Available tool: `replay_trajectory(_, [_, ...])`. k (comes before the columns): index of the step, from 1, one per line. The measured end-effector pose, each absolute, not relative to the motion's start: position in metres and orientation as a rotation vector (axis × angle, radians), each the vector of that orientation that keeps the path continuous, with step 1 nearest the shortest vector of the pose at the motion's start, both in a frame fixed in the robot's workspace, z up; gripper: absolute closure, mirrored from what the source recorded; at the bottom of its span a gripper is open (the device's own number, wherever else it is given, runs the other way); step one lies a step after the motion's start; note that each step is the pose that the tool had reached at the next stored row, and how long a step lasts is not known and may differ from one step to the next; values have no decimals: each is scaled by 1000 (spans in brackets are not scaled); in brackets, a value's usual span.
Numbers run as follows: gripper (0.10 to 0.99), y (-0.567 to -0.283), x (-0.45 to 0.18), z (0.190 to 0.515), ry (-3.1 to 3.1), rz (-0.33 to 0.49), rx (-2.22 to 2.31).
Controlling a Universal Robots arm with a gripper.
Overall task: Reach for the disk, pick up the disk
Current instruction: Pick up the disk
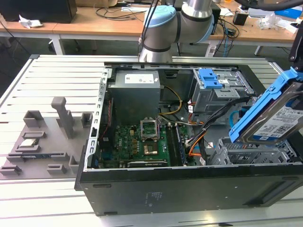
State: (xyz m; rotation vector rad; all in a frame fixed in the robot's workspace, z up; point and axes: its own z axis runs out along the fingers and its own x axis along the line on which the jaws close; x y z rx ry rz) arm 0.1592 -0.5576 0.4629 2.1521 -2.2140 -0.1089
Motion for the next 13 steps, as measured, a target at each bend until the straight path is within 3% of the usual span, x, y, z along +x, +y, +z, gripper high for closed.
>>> replay_trajectory(13, [722,-558,159,457,-2216,-114,2154])
